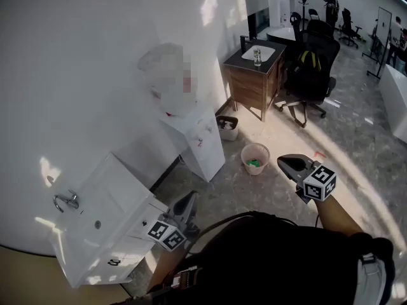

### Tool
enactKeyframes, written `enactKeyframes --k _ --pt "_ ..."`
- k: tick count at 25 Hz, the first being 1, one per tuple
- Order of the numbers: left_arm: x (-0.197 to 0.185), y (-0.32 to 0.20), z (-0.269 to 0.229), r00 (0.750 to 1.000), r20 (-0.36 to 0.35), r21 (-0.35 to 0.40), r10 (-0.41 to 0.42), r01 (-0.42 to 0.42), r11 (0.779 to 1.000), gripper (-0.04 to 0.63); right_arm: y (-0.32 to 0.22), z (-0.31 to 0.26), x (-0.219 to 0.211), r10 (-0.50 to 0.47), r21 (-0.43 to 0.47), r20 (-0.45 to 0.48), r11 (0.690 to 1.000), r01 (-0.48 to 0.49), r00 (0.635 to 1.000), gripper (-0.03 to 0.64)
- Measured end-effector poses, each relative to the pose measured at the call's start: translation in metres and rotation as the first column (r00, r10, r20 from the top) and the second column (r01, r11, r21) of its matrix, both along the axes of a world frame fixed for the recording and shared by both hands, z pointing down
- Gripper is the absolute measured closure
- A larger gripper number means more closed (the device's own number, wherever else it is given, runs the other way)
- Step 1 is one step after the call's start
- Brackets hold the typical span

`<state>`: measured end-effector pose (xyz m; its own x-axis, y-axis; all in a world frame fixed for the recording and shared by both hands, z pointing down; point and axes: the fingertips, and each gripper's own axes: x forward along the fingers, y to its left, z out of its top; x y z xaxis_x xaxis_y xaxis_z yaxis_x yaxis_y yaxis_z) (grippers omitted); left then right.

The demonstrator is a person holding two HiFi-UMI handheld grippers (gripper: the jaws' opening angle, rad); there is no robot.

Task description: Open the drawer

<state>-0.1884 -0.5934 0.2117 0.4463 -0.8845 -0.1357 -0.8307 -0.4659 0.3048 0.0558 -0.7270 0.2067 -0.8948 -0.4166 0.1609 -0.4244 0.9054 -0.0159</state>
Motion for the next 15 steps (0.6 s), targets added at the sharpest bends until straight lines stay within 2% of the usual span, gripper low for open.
enactKeyframes --k 6,10,13,15 --pt "-0.05 -0.001 0.007 0.994 -0.001 -0.023 -0.107 0.107 0.994 0.595 -0.03 -0.003 -0.051 -0.069 0.0 0.008 0.998 0.069 0.998 0.617" --pt "-0.062 -0.012 0.007 0.986 0.002 -0.018 -0.167 0.167 0.986 0.595 -0.055 0.003 -0.078 -0.148 -0.008 -0.003 0.989 0.148 0.989 0.618" --pt "-0.071 -0.027 0.009 0.971 0.027 -0.015 -0.239 0.239 0.971 0.595 -0.084 0.01 -0.096 -0.213 -0.014 -0.002 0.977 0.213 0.977 0.617" --pt "-0.079 -0.04 0.009 0.953 0.033 -0.019 -0.3 0.301 0.953 0.595 -0.109 0.009 -0.106 -0.257 -0.008 0.007 0.966 0.257 0.966 0.617"
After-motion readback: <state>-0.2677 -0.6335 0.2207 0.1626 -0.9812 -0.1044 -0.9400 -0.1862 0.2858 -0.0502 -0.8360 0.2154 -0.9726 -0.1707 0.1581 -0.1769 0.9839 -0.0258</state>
